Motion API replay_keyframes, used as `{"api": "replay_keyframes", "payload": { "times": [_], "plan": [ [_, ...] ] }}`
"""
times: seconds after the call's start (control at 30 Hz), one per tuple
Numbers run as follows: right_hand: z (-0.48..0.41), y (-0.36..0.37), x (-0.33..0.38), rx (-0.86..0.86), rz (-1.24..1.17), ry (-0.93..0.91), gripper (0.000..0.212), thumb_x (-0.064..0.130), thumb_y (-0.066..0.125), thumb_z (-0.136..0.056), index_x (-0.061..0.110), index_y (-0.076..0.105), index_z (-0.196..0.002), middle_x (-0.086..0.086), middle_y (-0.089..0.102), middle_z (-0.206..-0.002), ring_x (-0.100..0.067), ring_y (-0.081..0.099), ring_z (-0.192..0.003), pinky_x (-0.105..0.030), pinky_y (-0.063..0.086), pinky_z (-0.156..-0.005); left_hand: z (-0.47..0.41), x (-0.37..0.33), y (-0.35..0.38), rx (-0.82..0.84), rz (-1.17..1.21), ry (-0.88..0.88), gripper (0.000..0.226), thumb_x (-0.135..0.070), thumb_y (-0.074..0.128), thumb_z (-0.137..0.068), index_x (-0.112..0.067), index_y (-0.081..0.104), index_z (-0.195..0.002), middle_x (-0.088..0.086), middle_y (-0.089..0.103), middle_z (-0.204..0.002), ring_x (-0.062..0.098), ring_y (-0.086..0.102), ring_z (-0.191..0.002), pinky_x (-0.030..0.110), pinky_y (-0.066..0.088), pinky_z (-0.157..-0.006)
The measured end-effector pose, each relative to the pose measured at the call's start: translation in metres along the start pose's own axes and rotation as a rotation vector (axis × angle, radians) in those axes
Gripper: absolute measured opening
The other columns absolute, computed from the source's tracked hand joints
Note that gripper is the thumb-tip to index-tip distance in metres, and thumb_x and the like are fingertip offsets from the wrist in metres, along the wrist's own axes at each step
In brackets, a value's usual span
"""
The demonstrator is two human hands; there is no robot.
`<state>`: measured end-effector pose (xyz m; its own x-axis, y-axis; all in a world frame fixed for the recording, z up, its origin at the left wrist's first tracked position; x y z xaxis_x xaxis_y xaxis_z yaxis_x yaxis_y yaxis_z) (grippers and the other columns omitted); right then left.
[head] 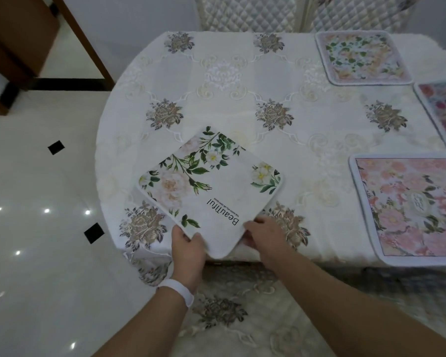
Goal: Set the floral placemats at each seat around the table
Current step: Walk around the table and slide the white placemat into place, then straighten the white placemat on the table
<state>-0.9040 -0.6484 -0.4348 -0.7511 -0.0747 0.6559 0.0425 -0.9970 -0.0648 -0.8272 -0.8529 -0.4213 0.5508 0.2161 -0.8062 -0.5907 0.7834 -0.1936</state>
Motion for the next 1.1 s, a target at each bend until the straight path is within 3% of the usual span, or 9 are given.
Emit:
{"api": "replay_keyframes", "payload": {
  "times": [0.13, 0.2, 0.3, 0.37, 0.5, 0.63, 0.77, 0.97, 1.1],
  "plan": [
    [-0.02, -0.031, 0.037, -0.074, -0.052, -0.085, 0.007, 0.005, 0.062, -0.083, 0.01, 0.066, -0.081, -0.02, 0.066, -0.073, -0.029, 0.059, -0.061, -0.039, 0.049, -0.058, -0.003, -0.012, -0.023, 0.119, -0.05, 0.084, 0.042, 0.004, 0.048, -0.095, -0.024, 0.049, -0.126, -0.002, 0.065, -0.117, 0.028, 0.063, -0.104, 0.048, 0.05, -0.097],
    [-0.026, -0.038, 0.051, -0.069, -0.107, -0.101, 0.004, 0.003, 0.061, -0.086, 0.005, 0.065, -0.086, -0.025, 0.066, -0.082, -0.032, 0.061, -0.065, -0.041, 0.052, -0.059, -0.008, -0.018, -0.04, 0.127, -0.1, 0.114, 0.044, 0.006, 0.046, -0.096, -0.024, 0.05, -0.128, 0.003, 0.066, -0.118, 0.039, 0.063, -0.101, 0.055, 0.048, -0.098],
    [-0.034, -0.045, 0.062, -0.056, -0.103, -0.093, 0.007, 0.001, 0.061, -0.086, 0.005, 0.066, -0.088, -0.022, 0.069, -0.089, -0.035, 0.068, -0.076, -0.046, 0.06, -0.071, -0.015, -0.025, -0.055, 0.198, -0.099, 0.107, 0.047, 0.009, 0.045, -0.096, -0.031, 0.051, -0.12, -0.009, 0.063, -0.116, 0.027, 0.06, -0.112, 0.046, 0.049, -0.097],
    [-0.035, -0.051, 0.063, -0.069, -0.014, -0.087, 0.011, 0.004, 0.064, -0.084, 0.01, 0.069, -0.092, -0.02, 0.071, -0.096, -0.037, 0.069, -0.088, -0.052, 0.058, -0.083, -0.019, -0.029, -0.053, 0.29, -0.147, 0.094, 0.049, 0.01, 0.045, -0.096, -0.032, 0.051, -0.123, -0.006, 0.062, -0.12, 0.025, 0.058, -0.113, 0.049, 0.047, -0.099],
    [-0.028, -0.065, 0.063, -0.09, 0.145, -0.095, 0.01, 0.005, 0.064, -0.082, 0.013, 0.071, -0.081, -0.017, 0.072, -0.091, -0.035, 0.069, -0.084, -0.047, 0.058, -0.083, -0.033, -0.052, -0.034, 0.38, -0.261, 0.105, 0.043, 0.008, 0.048, -0.095, -0.027, 0.053, -0.121, 0.001, 0.064, -0.12, 0.025, 0.061, -0.108, 0.049, 0.05, -0.095],
    [-0.016, -0.091, 0.065, -0.188, 0.151, -0.168, 0.012, 0.011, 0.061, -0.084, 0.014, 0.068, -0.093, -0.012, 0.072, -0.093, -0.033, 0.069, -0.088, -0.053, 0.058, -0.084, -0.055, -0.068, -0.011, 0.302, -0.105, 0.056, 0.022, -0.005, 0.058, -0.095, -0.02, 0.055, -0.112, 0.015, 0.07, -0.111, 0.03, 0.071, -0.092, 0.046, 0.058, -0.081],
    [-0.004, -0.122, 0.048, -0.302, 0.055, -0.171, 0.011, 0.011, 0.059, -0.086, 0.013, 0.066, -0.094, -0.013, 0.07, -0.095, -0.032, 0.07, -0.086, -0.053, 0.059, -0.079, -0.041, -0.064, 0.03, 0.332, 0.082, -0.013, 0.028, -0.001, 0.063, -0.091, -0.015, 0.052, -0.113, 0.013, 0.067, -0.114, 0.031, 0.068, -0.095, 0.042, 0.057, -0.076],
    [0.006, -0.145, 0.018, -0.402, -0.108, -0.141, 0.006, 0.015, 0.06, -0.085, 0.018, 0.065, -0.087, -0.012, 0.071, -0.094, -0.032, 0.07, -0.088, -0.054, 0.06, -0.079, 0.007, -0.026, 0.07, 0.37, 0.35, -0.115, 0.044, 0.005, 0.06, -0.089, -0.012, 0.054, -0.129, 0.012, 0.067, -0.123, 0.031, 0.065, -0.11, 0.051, 0.055, -0.09],
    [0.017, -0.135, 0.009, -0.391, -0.161, -0.138, 0.01, 0.014, 0.059, -0.085, 0.017, 0.065, -0.092, -0.01, 0.071, -0.095, -0.03, 0.07, -0.087, -0.053, 0.06, -0.079, 0.043, -0.017, 0.097, 0.434, 0.323, -0.075, 0.04, 0.007, 0.059, -0.09, -0.018, 0.055, -0.122, 0.008, 0.067, -0.124, 0.029, 0.065, -0.111, 0.052, 0.054, -0.09]
  ]
}}
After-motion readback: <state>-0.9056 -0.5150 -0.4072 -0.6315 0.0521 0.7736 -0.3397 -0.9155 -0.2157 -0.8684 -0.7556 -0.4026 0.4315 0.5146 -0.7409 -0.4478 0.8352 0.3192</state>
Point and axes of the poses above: each hand's wrist, its own z-axis away from the middle knuckle, its own y-axis out of the palm, x = y × z, the point moved 9 cm from there along -z, towards the middle knuckle
